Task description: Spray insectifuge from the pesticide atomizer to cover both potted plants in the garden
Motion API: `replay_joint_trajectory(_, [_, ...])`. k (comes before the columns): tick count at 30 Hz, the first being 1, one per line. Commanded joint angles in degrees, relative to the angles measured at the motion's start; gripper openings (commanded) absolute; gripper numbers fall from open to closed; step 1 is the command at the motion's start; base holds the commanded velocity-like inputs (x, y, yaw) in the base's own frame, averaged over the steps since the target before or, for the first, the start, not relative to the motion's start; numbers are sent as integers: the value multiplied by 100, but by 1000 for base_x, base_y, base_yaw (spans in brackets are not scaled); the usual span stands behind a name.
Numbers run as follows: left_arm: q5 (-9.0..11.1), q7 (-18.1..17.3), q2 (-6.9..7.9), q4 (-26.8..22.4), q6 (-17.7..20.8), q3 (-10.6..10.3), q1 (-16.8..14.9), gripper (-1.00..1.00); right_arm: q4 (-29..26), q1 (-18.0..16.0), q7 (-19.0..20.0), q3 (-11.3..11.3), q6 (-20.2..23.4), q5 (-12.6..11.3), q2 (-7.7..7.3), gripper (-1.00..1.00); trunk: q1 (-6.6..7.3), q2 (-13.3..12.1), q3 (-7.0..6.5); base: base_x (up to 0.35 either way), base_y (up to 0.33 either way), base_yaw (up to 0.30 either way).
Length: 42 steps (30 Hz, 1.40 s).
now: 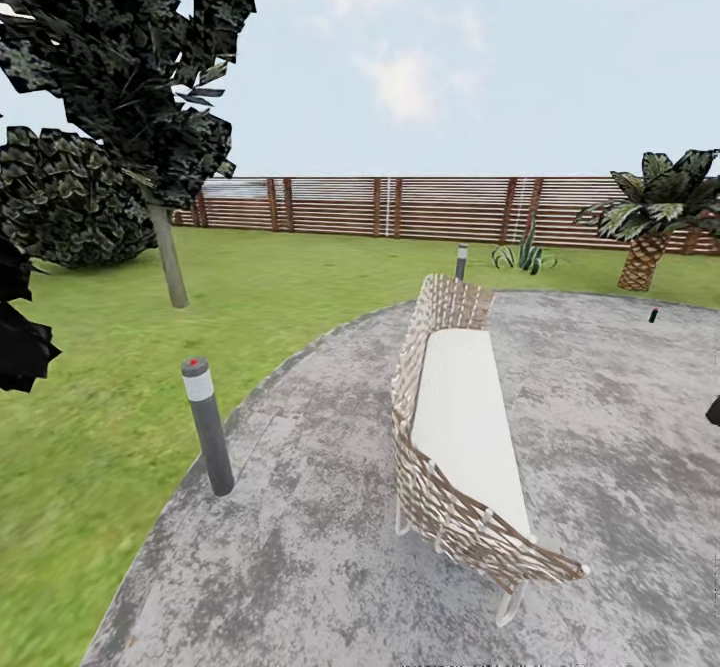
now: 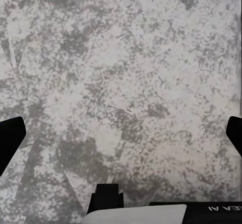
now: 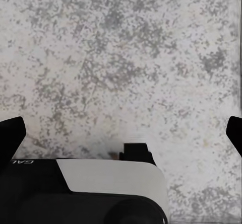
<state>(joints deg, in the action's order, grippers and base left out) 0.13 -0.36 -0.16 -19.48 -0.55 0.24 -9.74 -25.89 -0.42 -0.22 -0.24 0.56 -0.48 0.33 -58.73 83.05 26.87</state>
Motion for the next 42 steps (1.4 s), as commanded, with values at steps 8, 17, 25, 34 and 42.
replay_joint_trajectory(8, [4, -9, -2, -3, -6, 5, 6, 100, 5, -3, 4, -3, 7, -12, 2, 100, 0, 3, 6, 0, 0, -274])
replay_joint_trajectory(17, [4, -16, -2, 11, -6, -7, 7, 100, 5, -3, 5, -3, 8, -14, 2, 100, 0, 3, 6, 0, 0, -274])
replay_joint_trajectory(25, [7, -16, -2, 6, -6, 7, 7, 100, 5, -2, 5, -3, 8, -14, 2, 100, 0, 3, 6, 0, 0, -274])
replay_joint_trajectory(34, [5, -16, -2, 6, -6, -19, 7, 100, 8, -2, 12, -5, 7, -20, -3, 100, 0, 3, 6, 0, 64, -274])
replay_joint_trajectory(42, [4, -16, -2, 6, -6, -10, 7, 100, 13, -4, 13, -14, 6, -23, -5, 100, 0, 3, 6, 0, 129, -274])
